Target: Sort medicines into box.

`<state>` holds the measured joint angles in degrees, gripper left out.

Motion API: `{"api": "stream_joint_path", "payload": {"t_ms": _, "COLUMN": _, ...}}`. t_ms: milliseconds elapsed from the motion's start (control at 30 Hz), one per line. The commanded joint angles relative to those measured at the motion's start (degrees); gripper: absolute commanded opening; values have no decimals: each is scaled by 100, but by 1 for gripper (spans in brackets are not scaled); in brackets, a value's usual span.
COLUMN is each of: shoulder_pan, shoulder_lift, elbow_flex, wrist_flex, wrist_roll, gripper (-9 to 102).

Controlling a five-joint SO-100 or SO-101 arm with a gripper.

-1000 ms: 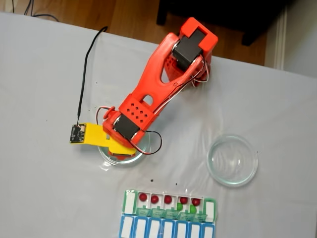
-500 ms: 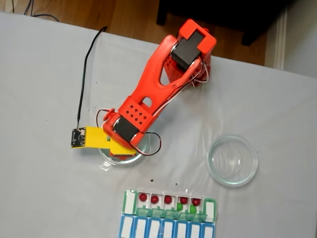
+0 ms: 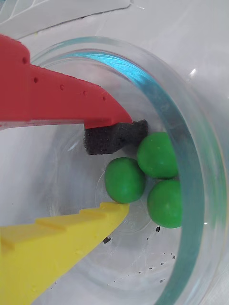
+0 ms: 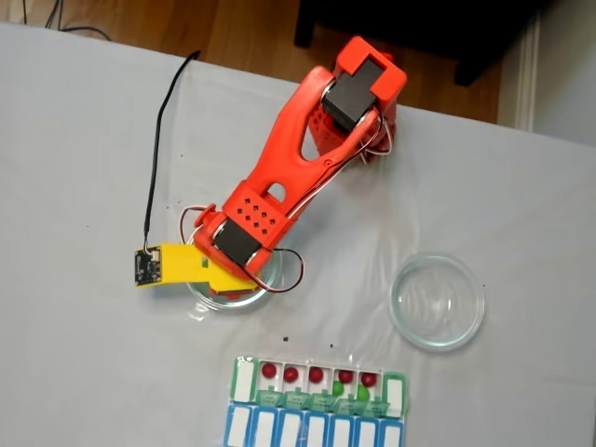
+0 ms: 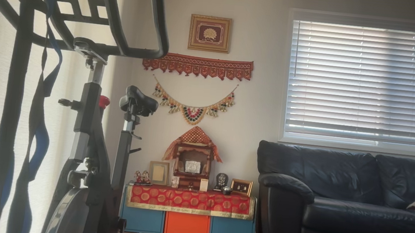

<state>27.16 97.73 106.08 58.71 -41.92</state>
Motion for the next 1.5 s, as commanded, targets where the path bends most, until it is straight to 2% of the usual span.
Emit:
{"api": "stream_joint_path", "payload": {"t_ms": 0, "shoulder_pan": -26, "shoulder_lift": 114, "elbow_flex": -246, "wrist_flex": -44, "wrist_roll": -62, "gripper": 19}}
{"api": "stream_joint_path", "payload": {"t_ms": 1067, "shoulder_pan": 97, "shoulder_lift": -70, "elbow_flex": -387, "wrist_flex": -299, "wrist_roll": -237, "gripper": 16}}
{"api": "stream_joint_path", "payload": {"t_ms": 1467, "shoulder_pan": 105, "shoulder_lift": -97, "elbow_flex": -369, "wrist_flex": -123, "wrist_roll": -483, "gripper": 9}}
